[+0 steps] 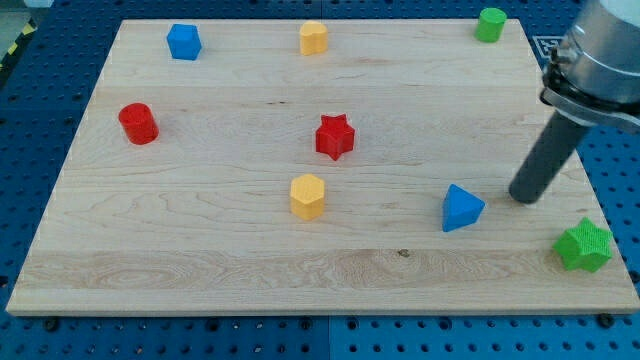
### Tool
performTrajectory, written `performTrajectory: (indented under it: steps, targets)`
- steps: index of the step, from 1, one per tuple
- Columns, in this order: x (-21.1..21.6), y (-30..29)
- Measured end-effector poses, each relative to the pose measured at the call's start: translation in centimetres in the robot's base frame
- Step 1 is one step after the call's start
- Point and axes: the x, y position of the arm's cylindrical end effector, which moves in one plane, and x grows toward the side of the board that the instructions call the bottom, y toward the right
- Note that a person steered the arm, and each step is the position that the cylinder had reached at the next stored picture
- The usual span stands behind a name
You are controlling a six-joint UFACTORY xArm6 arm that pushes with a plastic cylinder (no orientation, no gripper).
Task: Move the green circle to the top right side of the board
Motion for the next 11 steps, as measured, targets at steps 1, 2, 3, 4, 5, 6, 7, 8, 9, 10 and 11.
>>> performTrajectory:
  steps: [1, 2, 3, 4, 5, 6, 7, 8, 9, 10, 11]
  targets:
    - [-0.4, 0.0]
    - [-1.9, -0.2]
    - [-4.3, -0.6]
    - [-8.6, -1.1]
    - [-12.5, -1.9]
    - [-13.7, -3.4]
    - [-15.8, -6.3]
    - [-19.5, -8.6]
    - [-23.7, -10.1]
    - [-27.2, -9.2]
    - [-29.5, -7.4]
